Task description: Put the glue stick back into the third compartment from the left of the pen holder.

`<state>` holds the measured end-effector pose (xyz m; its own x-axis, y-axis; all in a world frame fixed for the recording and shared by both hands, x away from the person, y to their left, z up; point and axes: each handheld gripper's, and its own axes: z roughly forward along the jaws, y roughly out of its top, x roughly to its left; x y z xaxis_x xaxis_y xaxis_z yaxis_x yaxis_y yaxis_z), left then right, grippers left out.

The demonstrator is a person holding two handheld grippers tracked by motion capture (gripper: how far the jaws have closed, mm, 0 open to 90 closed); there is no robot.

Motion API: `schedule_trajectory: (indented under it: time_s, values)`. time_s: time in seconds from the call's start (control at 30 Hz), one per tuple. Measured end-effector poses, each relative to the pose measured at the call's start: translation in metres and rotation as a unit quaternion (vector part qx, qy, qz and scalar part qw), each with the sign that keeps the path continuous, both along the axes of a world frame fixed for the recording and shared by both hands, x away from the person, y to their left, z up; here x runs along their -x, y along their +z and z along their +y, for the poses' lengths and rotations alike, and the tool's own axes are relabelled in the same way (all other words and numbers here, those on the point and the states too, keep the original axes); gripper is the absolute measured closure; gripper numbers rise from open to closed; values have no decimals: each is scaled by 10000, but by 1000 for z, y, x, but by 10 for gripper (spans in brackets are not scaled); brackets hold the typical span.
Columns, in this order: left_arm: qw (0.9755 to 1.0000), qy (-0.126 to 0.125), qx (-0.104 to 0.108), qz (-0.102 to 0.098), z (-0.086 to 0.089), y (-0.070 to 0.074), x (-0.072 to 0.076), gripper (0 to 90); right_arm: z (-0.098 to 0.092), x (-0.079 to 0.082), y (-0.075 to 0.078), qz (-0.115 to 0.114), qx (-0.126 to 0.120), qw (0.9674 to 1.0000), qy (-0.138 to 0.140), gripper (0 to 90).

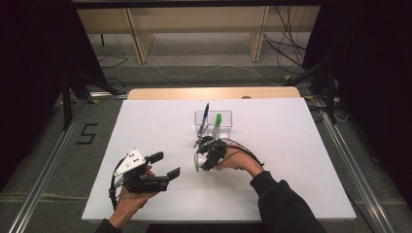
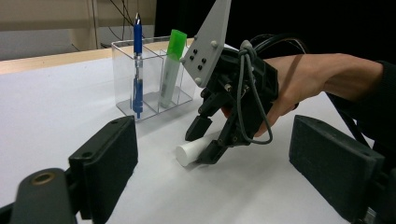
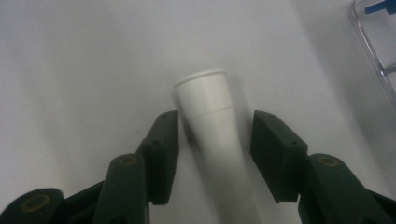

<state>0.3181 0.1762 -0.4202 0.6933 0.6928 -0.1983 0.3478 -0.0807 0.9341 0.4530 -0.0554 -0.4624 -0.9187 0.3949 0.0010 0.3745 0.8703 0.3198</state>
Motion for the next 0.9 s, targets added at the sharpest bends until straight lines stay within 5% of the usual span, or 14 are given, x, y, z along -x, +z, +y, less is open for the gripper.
schedule_trajectory:
  time_s: [0.9]
  values:
    - [10000, -29, 15, -5, 0, 0, 0, 150, 8, -1, 3, -19, 304, 9991, 304, 677]
